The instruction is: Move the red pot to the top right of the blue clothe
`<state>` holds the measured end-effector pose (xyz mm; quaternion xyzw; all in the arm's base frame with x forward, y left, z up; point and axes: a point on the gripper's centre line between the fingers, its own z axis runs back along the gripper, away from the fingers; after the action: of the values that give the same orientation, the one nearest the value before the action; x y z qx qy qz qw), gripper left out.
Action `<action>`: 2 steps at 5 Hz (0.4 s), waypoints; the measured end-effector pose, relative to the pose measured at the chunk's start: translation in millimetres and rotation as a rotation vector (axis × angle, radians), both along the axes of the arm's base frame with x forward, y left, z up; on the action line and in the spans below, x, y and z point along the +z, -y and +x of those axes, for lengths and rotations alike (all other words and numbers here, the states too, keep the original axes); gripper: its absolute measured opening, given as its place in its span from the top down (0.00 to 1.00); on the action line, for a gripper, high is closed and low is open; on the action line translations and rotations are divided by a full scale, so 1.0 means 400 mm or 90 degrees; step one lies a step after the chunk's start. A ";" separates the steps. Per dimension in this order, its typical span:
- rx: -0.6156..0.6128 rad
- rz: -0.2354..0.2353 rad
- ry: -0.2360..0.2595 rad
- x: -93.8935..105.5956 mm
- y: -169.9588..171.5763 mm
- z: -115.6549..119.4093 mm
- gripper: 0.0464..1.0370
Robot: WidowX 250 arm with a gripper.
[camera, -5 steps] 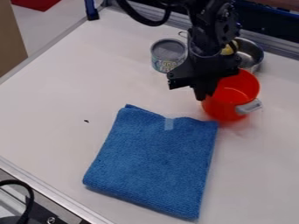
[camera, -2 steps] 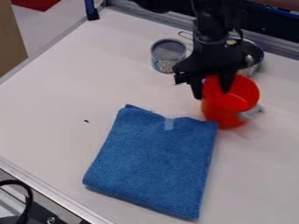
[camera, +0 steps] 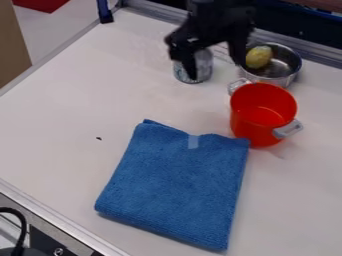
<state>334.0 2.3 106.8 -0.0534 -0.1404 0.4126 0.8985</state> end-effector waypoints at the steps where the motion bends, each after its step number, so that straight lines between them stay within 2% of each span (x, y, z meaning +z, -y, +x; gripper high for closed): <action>1: 0.015 0.028 0.031 0.013 -0.093 -0.013 0.04; 2: 0.021 0.048 0.030 0.009 -0.171 -0.035 0.04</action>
<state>320.0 70.8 110.4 -0.0269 -0.1781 0.4200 0.8894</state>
